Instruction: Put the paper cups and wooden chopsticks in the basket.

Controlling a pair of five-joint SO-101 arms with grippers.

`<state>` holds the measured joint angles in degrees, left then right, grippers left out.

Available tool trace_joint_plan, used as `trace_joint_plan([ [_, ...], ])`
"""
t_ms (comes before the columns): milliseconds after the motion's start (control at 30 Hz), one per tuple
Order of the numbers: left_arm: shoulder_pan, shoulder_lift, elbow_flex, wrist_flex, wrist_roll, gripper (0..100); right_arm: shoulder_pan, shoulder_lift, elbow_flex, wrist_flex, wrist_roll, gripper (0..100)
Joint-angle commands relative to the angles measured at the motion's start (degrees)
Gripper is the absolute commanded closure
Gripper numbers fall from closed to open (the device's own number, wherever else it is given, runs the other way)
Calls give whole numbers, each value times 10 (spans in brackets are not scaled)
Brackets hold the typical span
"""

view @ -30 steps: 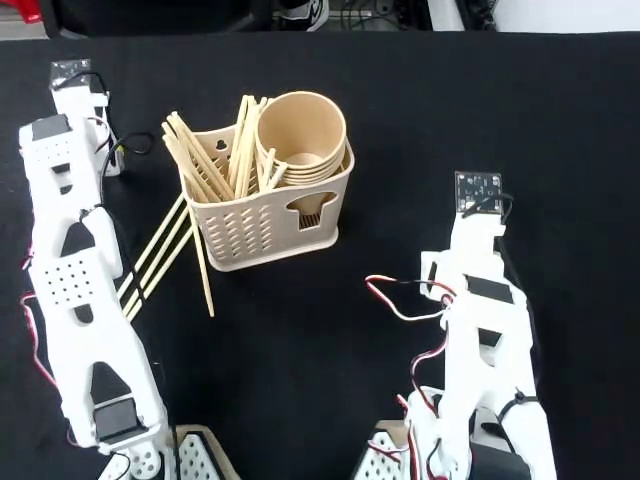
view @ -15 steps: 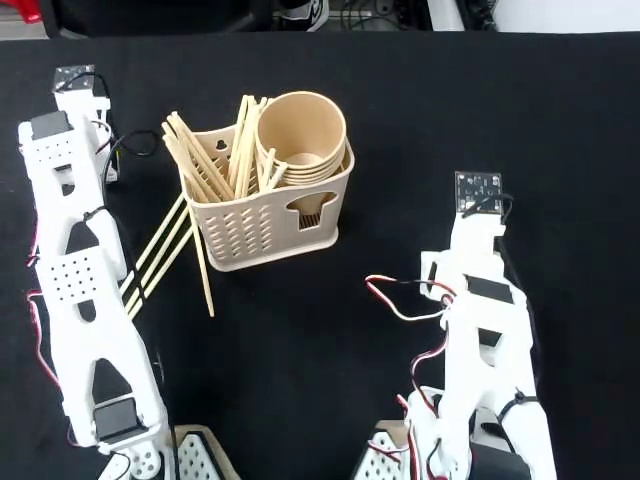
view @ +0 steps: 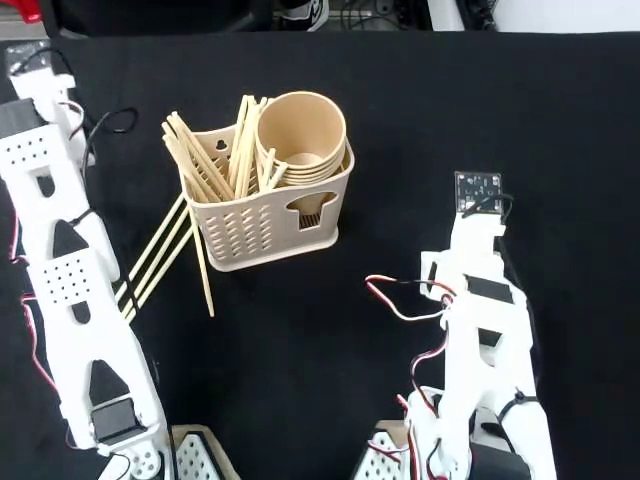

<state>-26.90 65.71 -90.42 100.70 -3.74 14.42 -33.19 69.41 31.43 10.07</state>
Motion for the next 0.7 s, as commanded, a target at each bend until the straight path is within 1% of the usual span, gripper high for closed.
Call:
trace_joint_plan([
  [0, -3, -30, 72, 5, 9, 972, -4, -1, -2, -10, 7, 977],
  [100, 2, -76, 176, 5, 9, 972, -4, -1, -3, -10, 7, 977],
  [233, 15, -180, 317, 3, 9, 971, -4, -1, -3, -10, 7, 977],
  [400, 21, -322, 441, -6, 9, 971, -5, -1, -3, -10, 7, 977],
  [467, 20, -374, 494, -27, 9, 971, -5, -1, -3, -10, 7, 977],
  [567, 20, -455, 604, -72, 9, 971, -5, -1, -3, -10, 7, 977],
  [667, 20, -556, 755, -156, 7, 971, -5, -1, -2, -10, 7, 977],
])
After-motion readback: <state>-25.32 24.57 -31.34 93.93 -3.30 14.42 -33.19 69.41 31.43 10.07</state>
